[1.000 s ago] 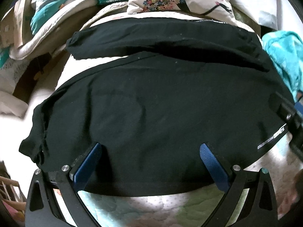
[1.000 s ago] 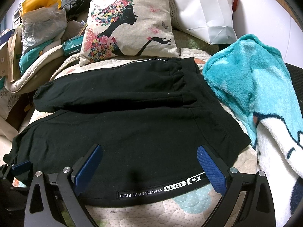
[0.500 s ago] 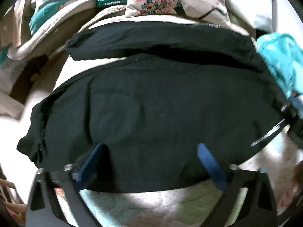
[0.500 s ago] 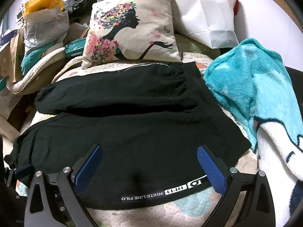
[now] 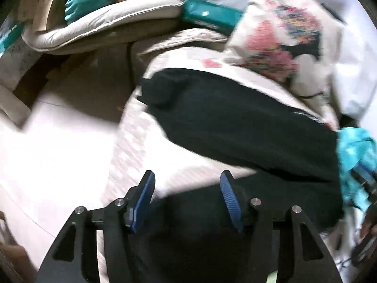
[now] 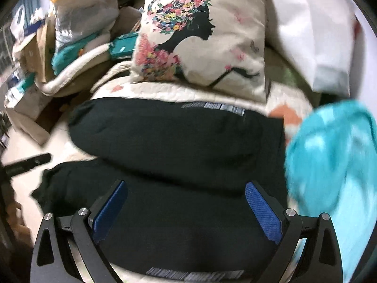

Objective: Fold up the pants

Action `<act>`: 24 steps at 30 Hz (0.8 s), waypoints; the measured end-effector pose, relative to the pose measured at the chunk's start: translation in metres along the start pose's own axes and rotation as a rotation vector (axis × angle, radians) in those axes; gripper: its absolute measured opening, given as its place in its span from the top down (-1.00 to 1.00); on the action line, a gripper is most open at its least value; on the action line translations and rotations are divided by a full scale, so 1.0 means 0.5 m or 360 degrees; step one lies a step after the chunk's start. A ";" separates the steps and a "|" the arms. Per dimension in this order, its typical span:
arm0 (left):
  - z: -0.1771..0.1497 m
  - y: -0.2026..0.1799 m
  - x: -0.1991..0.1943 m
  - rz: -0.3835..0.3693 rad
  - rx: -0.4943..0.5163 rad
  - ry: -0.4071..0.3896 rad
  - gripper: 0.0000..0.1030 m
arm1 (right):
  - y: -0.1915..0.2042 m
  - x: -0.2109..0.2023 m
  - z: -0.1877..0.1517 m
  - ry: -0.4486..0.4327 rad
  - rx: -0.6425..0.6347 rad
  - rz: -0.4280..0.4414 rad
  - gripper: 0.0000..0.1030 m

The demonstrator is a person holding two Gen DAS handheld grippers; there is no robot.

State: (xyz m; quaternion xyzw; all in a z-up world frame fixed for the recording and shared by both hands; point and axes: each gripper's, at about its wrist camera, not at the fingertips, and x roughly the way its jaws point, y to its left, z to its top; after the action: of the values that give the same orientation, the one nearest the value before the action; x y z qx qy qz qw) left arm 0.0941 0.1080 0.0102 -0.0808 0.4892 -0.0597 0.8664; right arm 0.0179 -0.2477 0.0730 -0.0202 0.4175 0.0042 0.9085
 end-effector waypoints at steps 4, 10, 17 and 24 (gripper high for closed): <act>0.074 0.059 0.073 0.0036 -0.0106 0.0052 -0.10 | -0.018 0.076 0.092 -0.0002 -0.0106 -0.0051 -0.98; 0.171 0.090 0.127 0.0020 -0.0222 -0.0032 -0.10 | -0.020 0.191 0.182 0.0029 -0.0104 0.0000 -0.97; 0.243 0.058 0.199 0.0030 -0.0011 -0.0051 -0.15 | -0.018 0.306 0.221 0.0125 -0.0227 0.0007 -0.96; 0.267 0.048 0.254 0.0037 0.0126 -0.0085 -0.47 | -0.034 0.388 0.215 0.0267 -0.0326 0.0117 -0.98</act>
State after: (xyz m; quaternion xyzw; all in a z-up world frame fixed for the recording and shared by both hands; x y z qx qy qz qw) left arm 0.2744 0.1193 -0.0333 -0.0422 0.4640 -0.0668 0.8823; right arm 0.2261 -0.2622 -0.0035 -0.0980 0.4898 0.0784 0.8628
